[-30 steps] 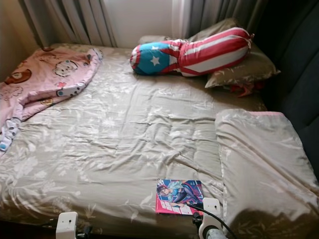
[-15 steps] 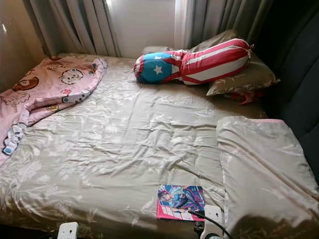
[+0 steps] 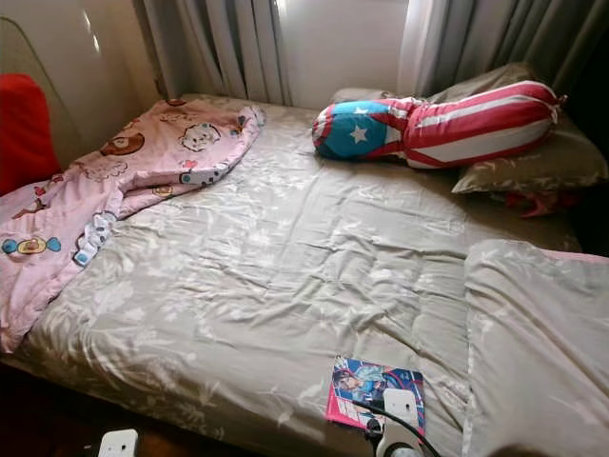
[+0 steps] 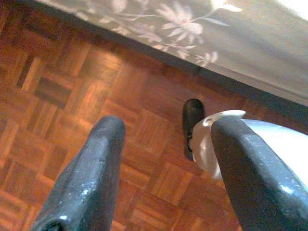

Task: Clean up the room

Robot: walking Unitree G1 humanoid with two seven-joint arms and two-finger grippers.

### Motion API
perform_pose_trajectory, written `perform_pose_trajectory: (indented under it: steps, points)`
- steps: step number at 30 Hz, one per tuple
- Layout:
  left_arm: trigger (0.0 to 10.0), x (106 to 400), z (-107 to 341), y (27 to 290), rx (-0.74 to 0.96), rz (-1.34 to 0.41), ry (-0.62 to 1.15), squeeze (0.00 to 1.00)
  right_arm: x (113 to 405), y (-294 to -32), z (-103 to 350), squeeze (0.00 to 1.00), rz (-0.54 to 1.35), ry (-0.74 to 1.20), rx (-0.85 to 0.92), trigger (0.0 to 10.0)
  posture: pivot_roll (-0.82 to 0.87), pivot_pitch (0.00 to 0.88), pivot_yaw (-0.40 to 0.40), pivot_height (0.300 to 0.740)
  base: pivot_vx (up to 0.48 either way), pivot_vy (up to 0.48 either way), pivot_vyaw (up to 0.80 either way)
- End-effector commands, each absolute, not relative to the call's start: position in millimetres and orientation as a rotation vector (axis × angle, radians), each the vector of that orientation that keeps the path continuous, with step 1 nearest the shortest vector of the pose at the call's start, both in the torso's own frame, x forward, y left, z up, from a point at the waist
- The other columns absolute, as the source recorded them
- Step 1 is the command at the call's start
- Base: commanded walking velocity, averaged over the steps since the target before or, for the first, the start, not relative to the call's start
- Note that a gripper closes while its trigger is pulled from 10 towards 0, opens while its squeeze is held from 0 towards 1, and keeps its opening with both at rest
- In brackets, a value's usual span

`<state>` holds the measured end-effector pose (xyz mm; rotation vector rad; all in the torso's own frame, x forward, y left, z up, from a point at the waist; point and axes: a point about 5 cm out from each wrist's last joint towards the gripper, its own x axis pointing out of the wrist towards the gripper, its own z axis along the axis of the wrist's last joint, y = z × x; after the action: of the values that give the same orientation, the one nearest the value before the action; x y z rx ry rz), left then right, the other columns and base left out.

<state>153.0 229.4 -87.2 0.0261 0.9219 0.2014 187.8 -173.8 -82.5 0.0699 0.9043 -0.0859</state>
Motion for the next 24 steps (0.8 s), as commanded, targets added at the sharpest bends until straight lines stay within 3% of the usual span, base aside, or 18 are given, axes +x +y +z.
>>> perform_pose_trajectory:
  steps: [1,8,24]
  points:
    - [10.0,150.3,-89.1,228.5,0.035,0.193,0.952,0.00,185.0,-176.0,-83.9,0.00,-0.107,0.918,0.081,10.0,0.00,0.118,-0.018,0.740,0.000,0.000,0.00]
    - [10.0,146.9,-90.1,232.0,0.048,0.195,0.976,0.00,184.0,-175.4,-84.8,0.00,-0.121,0.932,0.078,10.0,0.01,0.141,-0.011,0.740,0.000,0.237,0.00]
    - [10.0,149.1,-89.0,233.3,0.055,0.174,0.978,0.00,179.4,-174.0,-87.6,0.00,-0.115,0.964,0.095,10.0,0.01,0.147,0.001,0.740,0.000,0.468,0.00]
